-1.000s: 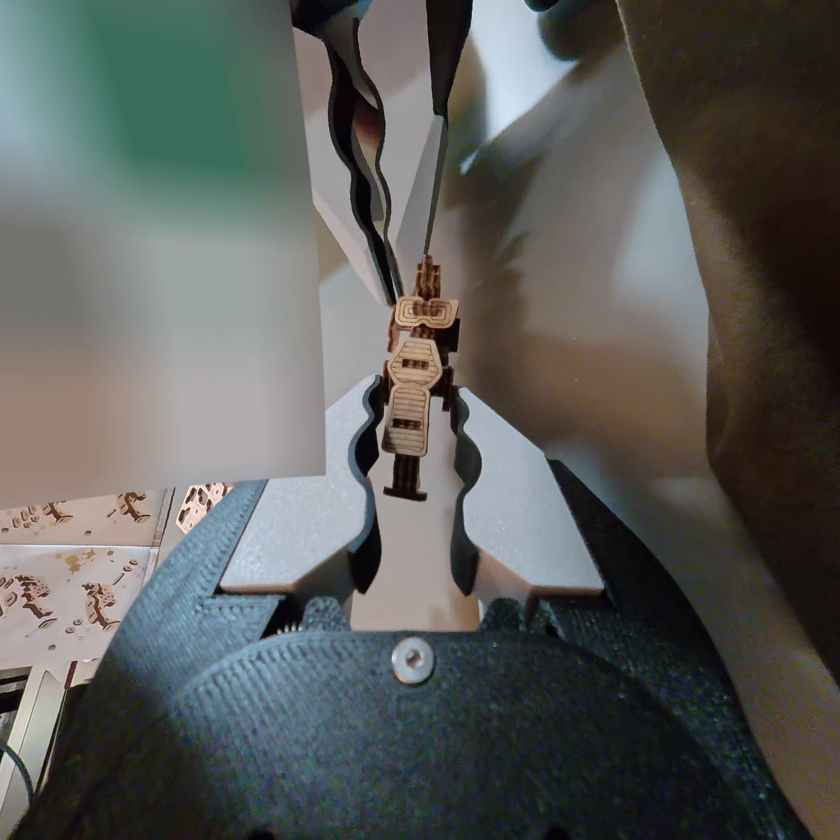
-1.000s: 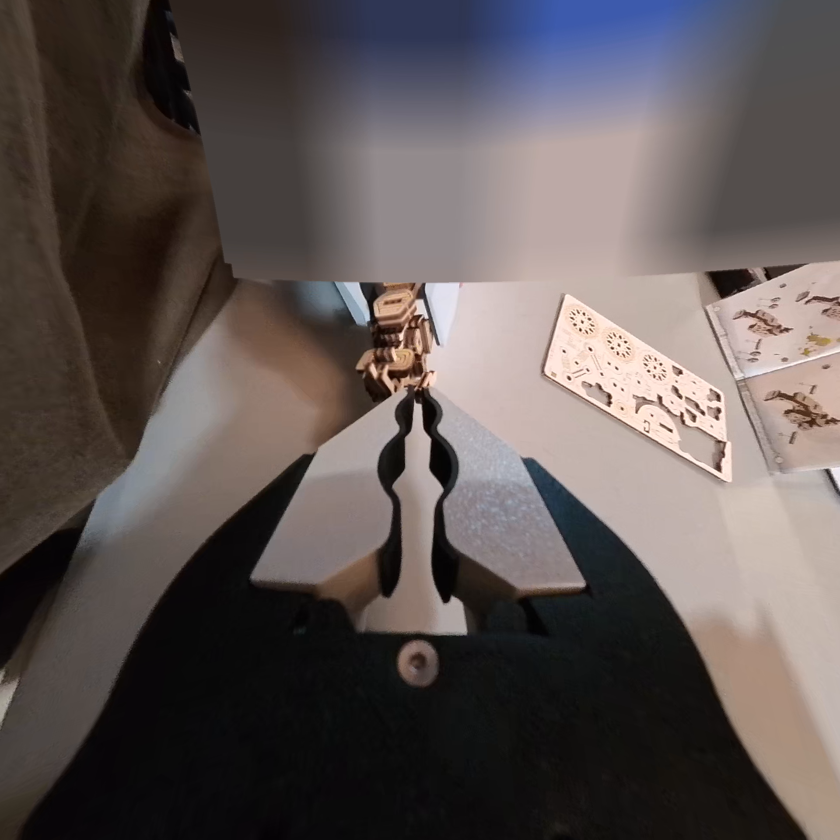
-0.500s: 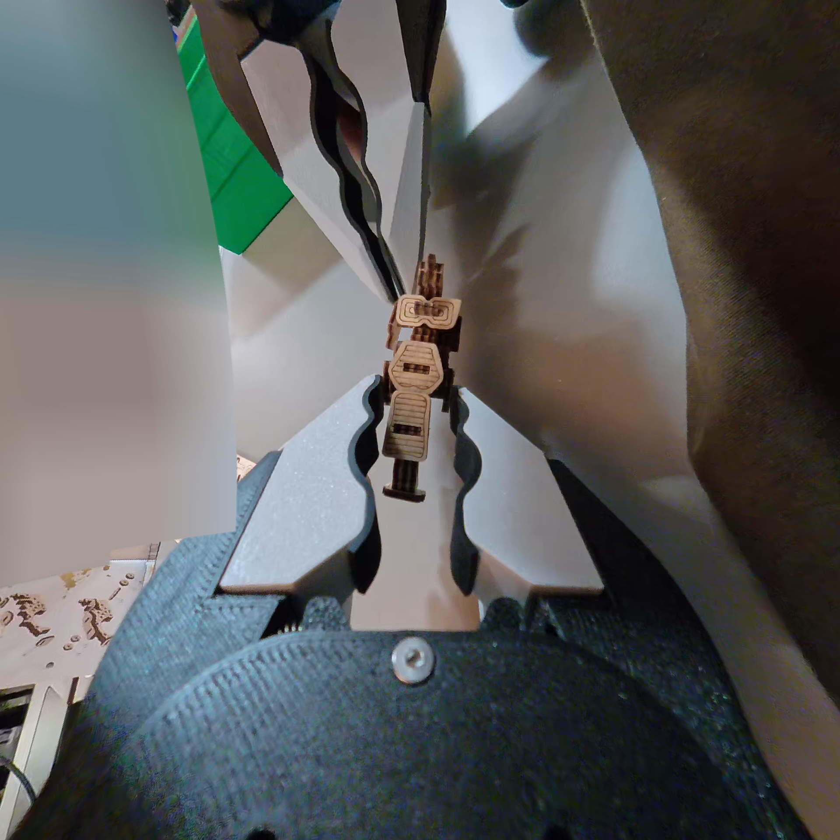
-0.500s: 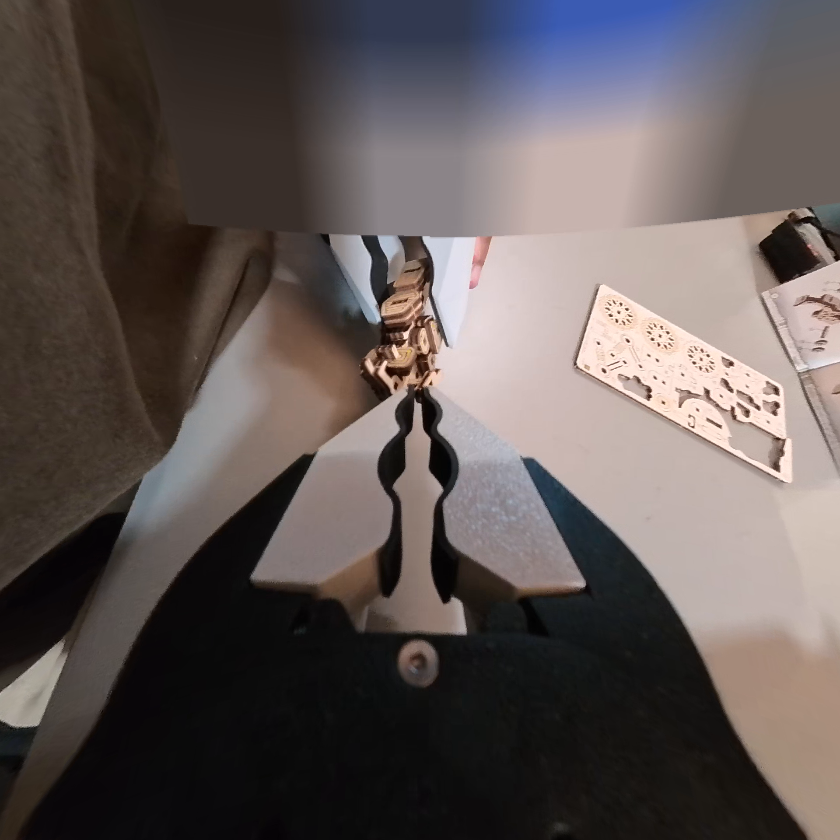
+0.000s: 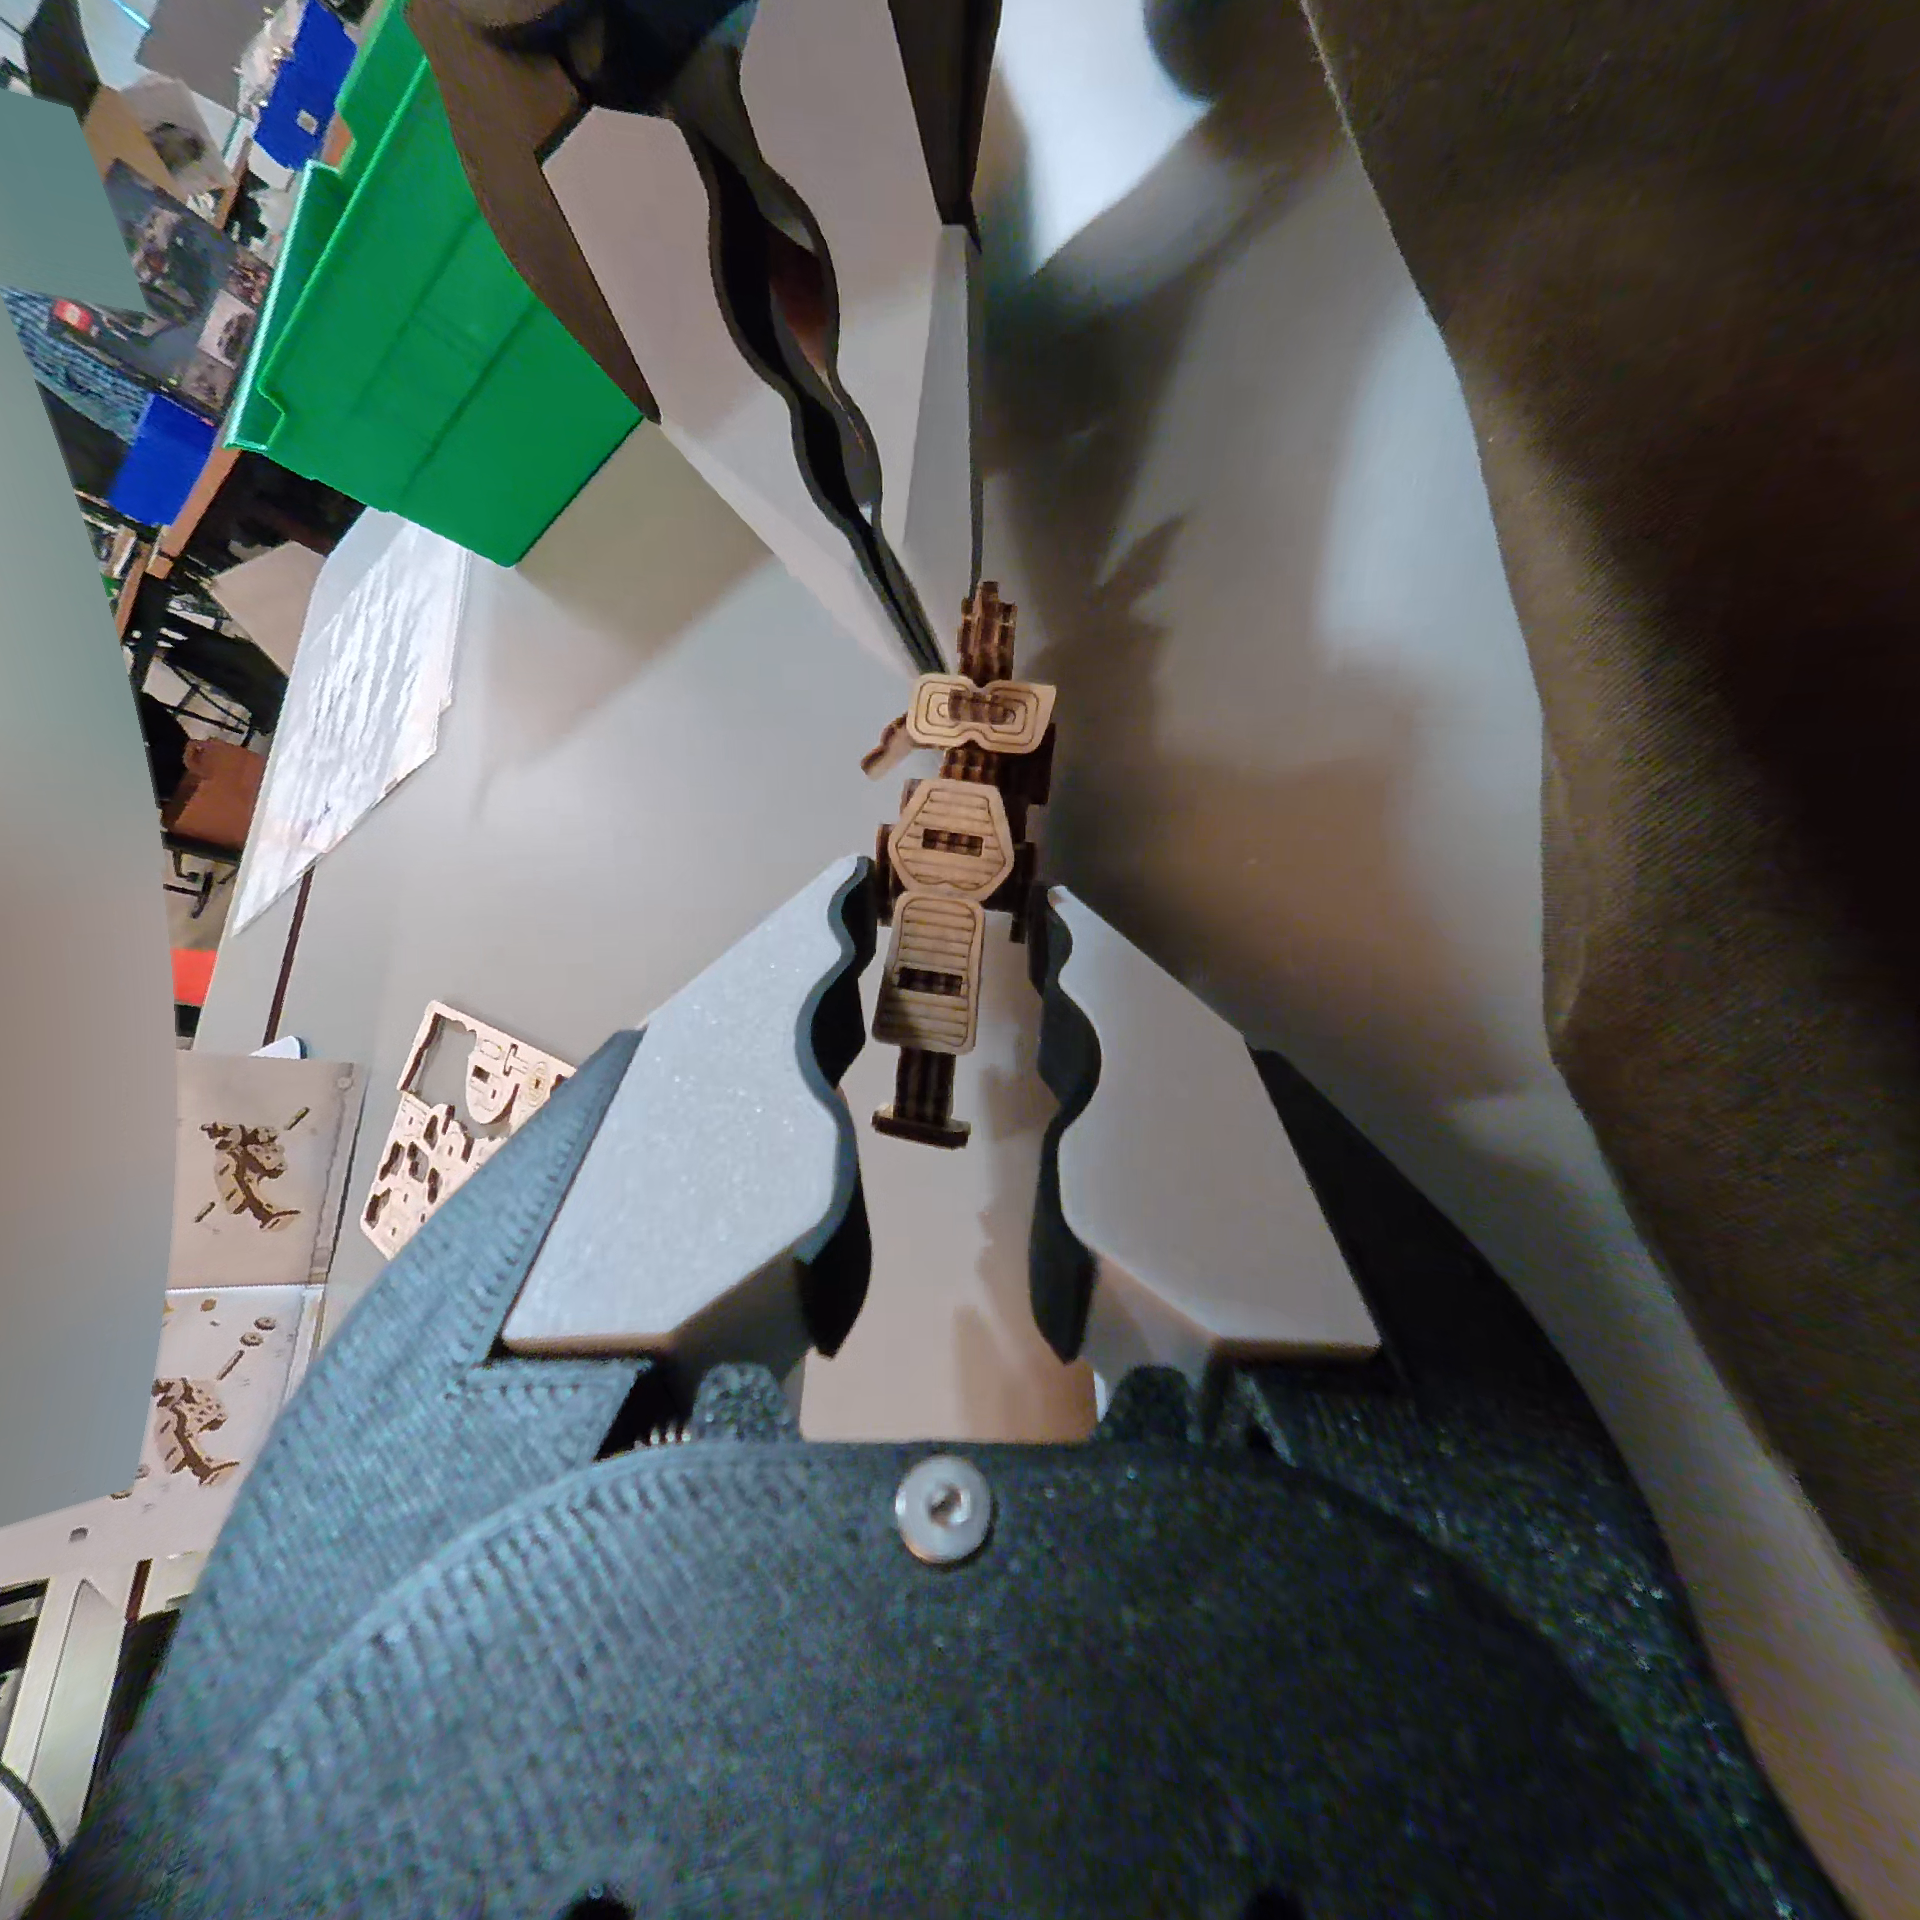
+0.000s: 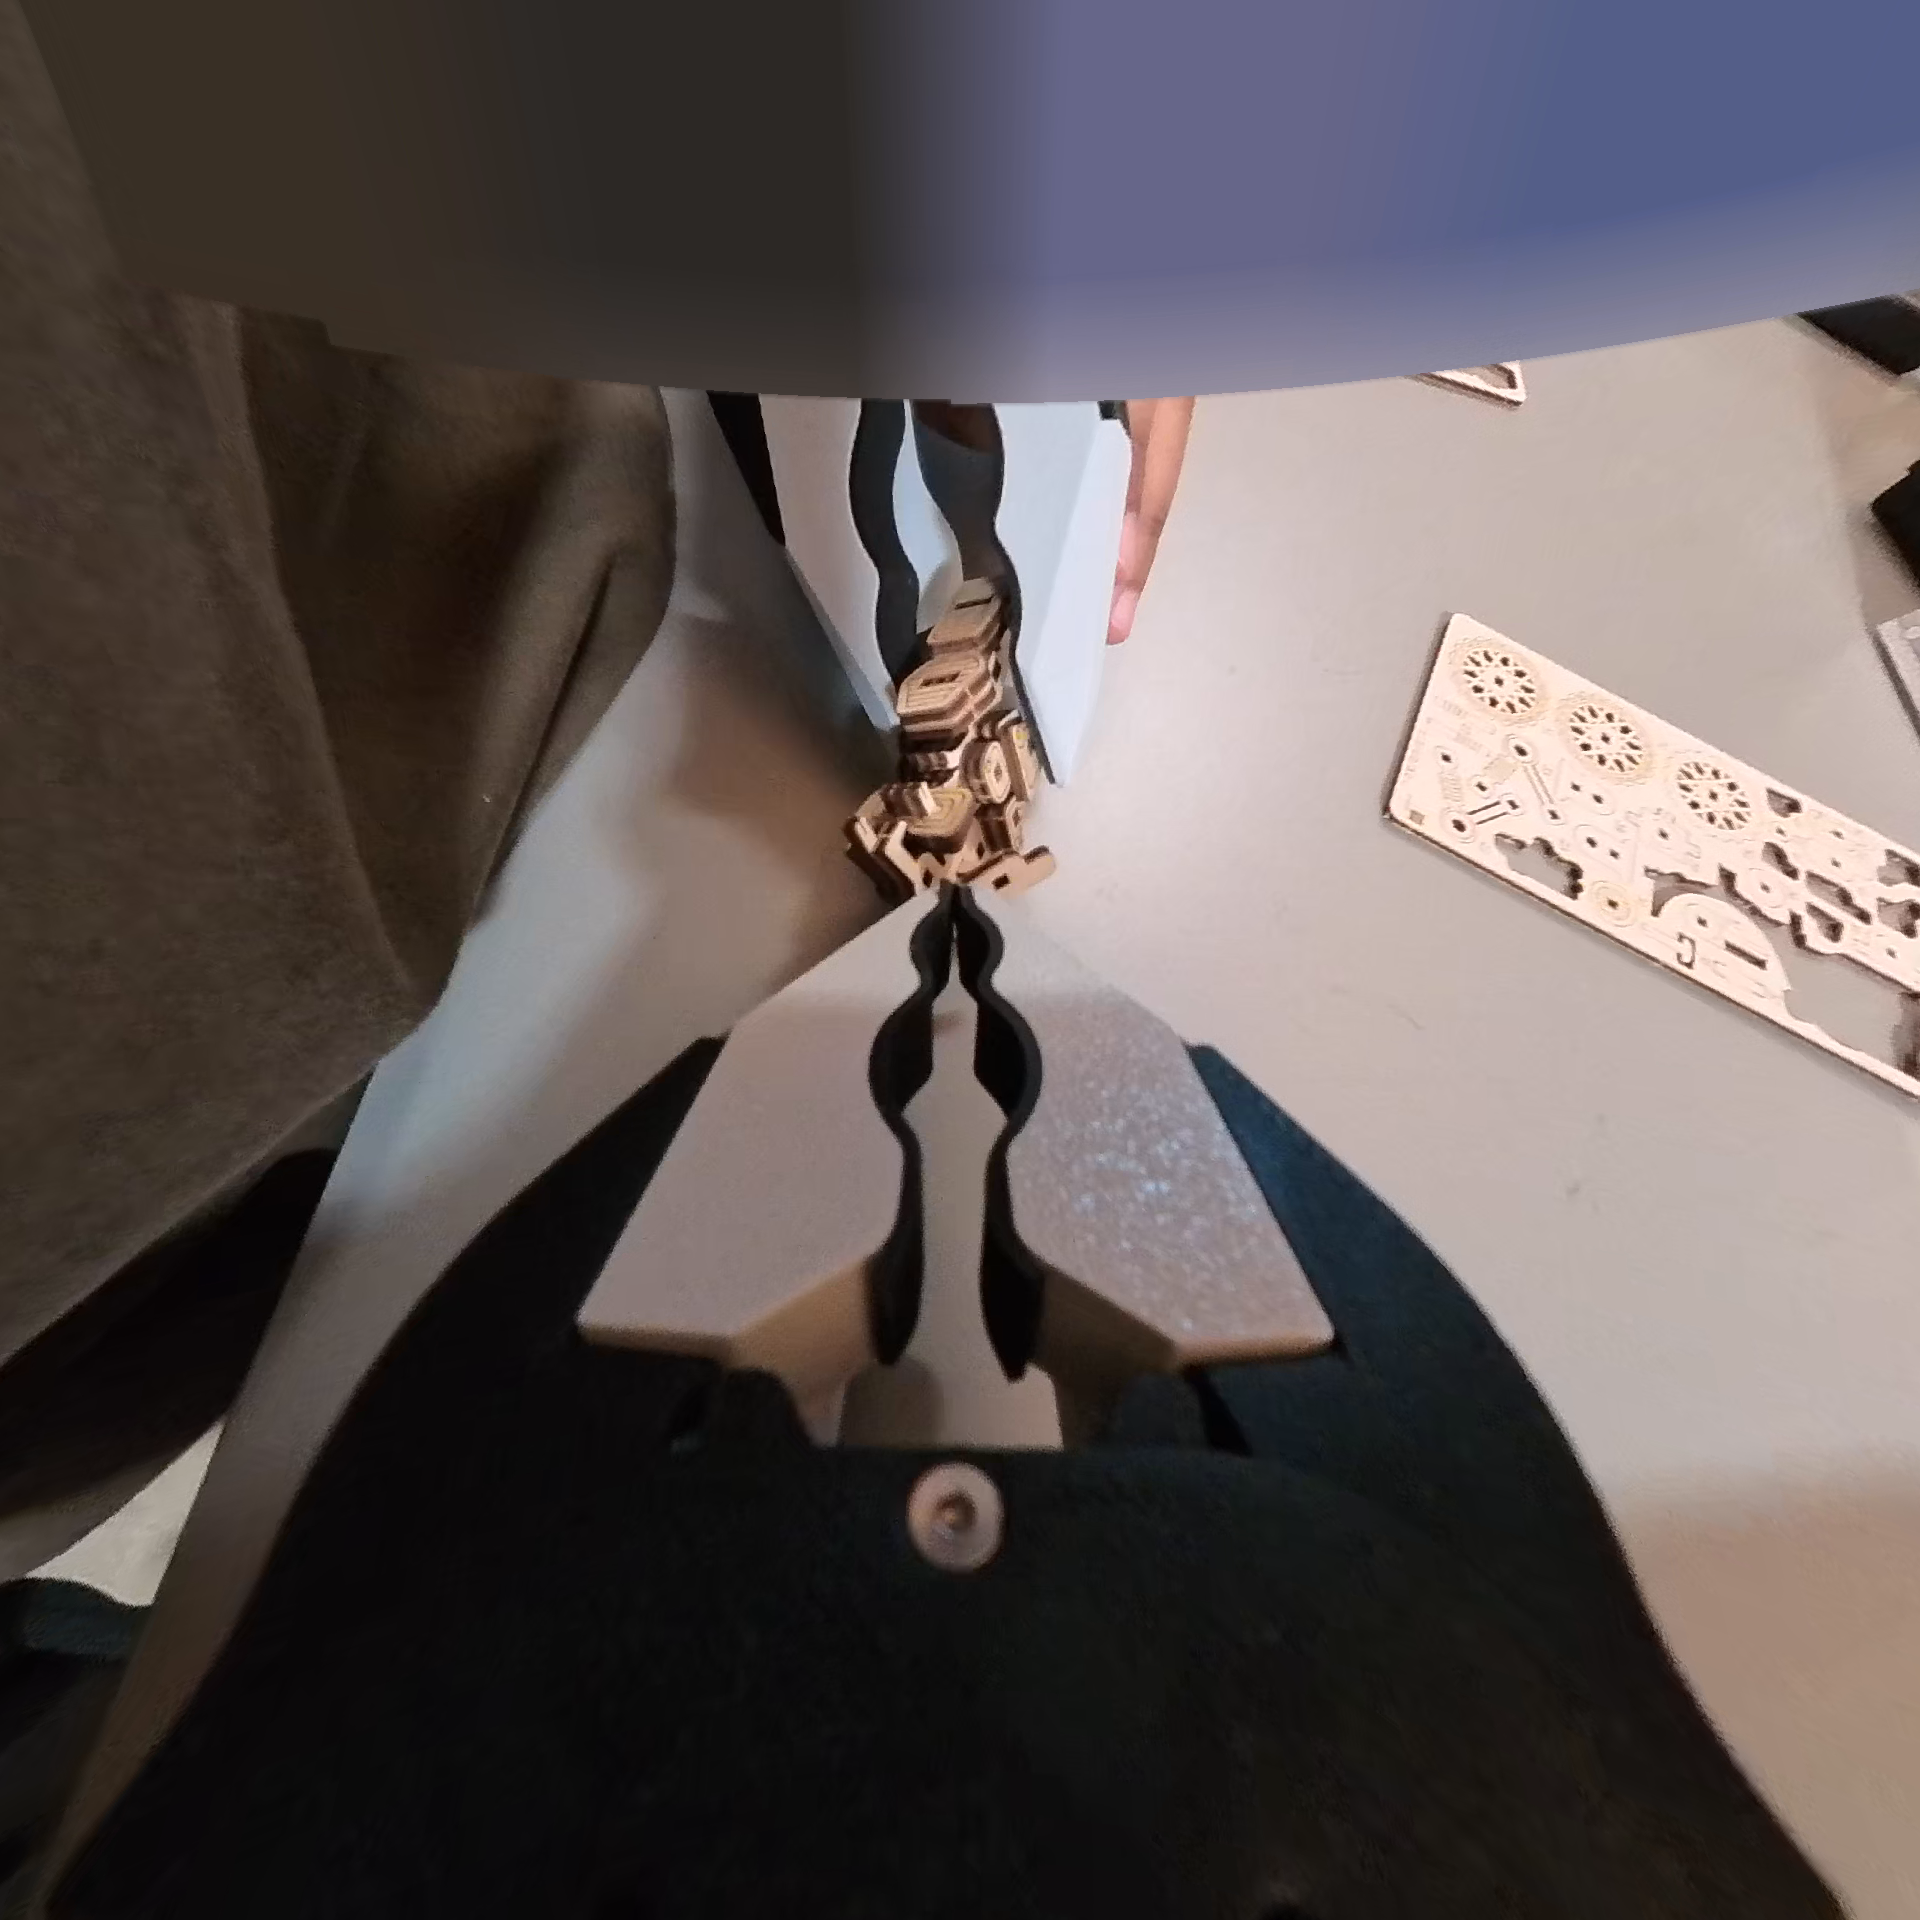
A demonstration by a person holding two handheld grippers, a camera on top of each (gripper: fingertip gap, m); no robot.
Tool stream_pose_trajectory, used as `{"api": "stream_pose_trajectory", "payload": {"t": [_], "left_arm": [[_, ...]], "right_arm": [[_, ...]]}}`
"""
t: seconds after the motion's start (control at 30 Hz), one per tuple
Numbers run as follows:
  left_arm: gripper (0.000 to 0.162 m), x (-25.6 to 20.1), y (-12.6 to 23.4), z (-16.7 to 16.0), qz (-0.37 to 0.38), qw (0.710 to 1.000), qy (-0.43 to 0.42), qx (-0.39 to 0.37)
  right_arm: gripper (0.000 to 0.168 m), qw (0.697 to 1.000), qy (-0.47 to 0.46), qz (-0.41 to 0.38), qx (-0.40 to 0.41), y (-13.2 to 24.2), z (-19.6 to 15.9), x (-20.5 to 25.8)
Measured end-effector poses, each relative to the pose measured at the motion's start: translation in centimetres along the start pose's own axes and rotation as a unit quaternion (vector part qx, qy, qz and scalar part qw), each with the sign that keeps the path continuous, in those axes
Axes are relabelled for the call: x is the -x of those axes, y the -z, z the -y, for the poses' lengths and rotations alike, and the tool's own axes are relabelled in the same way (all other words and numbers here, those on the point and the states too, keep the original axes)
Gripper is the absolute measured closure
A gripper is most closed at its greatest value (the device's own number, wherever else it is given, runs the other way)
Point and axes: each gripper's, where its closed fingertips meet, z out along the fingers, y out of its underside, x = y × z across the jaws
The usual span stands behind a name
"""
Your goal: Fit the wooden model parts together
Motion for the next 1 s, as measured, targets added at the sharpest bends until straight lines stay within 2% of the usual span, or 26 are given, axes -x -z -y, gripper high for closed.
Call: {"api": "stream_pose_trajectory", "payload": {"t": [0.37,0.57,0.73,0.9,1.0], "left_arm": [[0.134,0.3,0.0,-0.1,0.01,1.0,-0.007,0.002],[0.134,0.4,-0.1,-0.3,0.012,1.0,-0.006,0.003],[0.134,0.4,0.0,-0.4,0.009,1.0,0.005,0.0],[0.134,1.3,0.4,-0.4,0.02,0.999,0.032,-0.012],[0.134,2.4,0.8,-0.3,0.032,0.997,0.068,-0.029]], "right_arm": [[0.168,1.0,-0.011,-0.01,-0.002,0.1,-0.1,-0.5],[0.151,0.998,-0.045,-0.016,-0.029,0.6,0.5,-1.0],[0.144,0.997,-0.066,-0.016,-0.04,0.6,0.6,-1.2],[0.12,0.99,-0.106,0.002,-0.09,1.8,1.7,-1.4],[0.104,0.991,-0.097,-0.017,-0.091,1.9,1.8,-2.0]]}}
